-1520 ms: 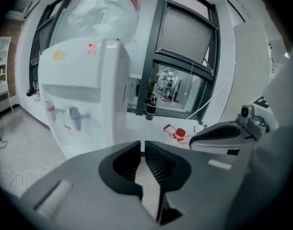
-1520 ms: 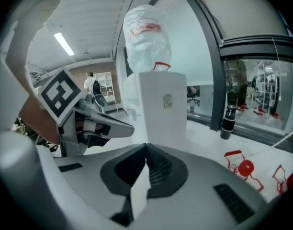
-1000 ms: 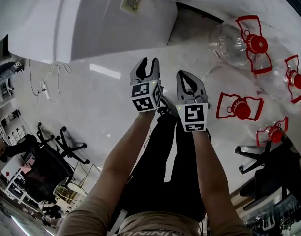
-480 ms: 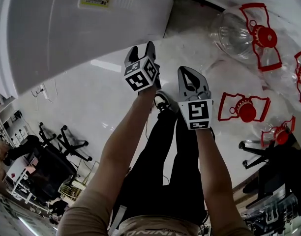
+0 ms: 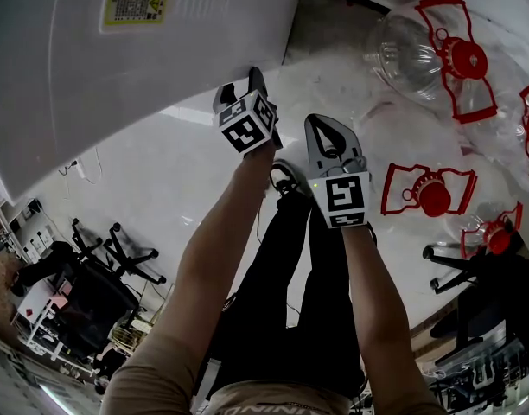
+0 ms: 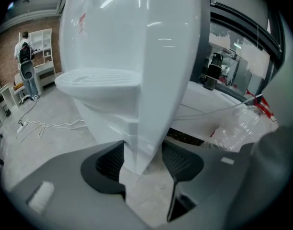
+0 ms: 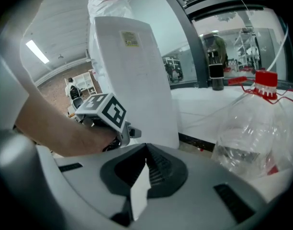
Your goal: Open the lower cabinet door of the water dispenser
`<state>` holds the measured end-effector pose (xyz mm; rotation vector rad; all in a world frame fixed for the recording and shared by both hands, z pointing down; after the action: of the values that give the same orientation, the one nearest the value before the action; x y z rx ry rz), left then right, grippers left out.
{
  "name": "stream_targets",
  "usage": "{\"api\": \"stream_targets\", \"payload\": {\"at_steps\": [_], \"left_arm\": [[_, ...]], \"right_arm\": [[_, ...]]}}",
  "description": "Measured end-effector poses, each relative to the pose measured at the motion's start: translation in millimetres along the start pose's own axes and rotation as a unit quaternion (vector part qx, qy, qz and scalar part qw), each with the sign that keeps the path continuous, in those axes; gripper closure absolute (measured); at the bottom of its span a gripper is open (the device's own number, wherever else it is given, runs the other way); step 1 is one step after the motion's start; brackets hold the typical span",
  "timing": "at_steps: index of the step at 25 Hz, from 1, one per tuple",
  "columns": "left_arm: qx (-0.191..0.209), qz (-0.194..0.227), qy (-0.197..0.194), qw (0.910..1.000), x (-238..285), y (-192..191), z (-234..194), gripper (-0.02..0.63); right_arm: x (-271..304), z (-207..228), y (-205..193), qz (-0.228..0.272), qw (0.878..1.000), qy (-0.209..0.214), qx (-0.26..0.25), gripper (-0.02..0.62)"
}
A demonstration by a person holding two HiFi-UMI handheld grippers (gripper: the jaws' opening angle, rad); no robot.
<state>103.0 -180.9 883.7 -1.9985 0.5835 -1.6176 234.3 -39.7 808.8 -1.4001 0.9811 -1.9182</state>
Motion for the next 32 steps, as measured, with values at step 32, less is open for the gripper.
{"api": "stream_targets", "payload": {"at_steps": [32], "left_arm": [[0.005,-0.009,-0.007,0.9999,-0.2,-3.3,-2.9,0.39]], "right_arm": [[-16.6,4.0,-2.5,-0.011,0.999,0.026,-0.026,0.586]]}}
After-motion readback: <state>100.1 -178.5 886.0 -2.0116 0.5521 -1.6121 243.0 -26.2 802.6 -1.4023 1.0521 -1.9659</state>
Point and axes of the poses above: the fingertips, and each gripper's own axes: x forward along the fingers, z to its right, y out of its top, the point moved 6 cm from there along -x, backward along the fingers, and after that the axes turned 7 degrees about -x, right-handed, at the moved point
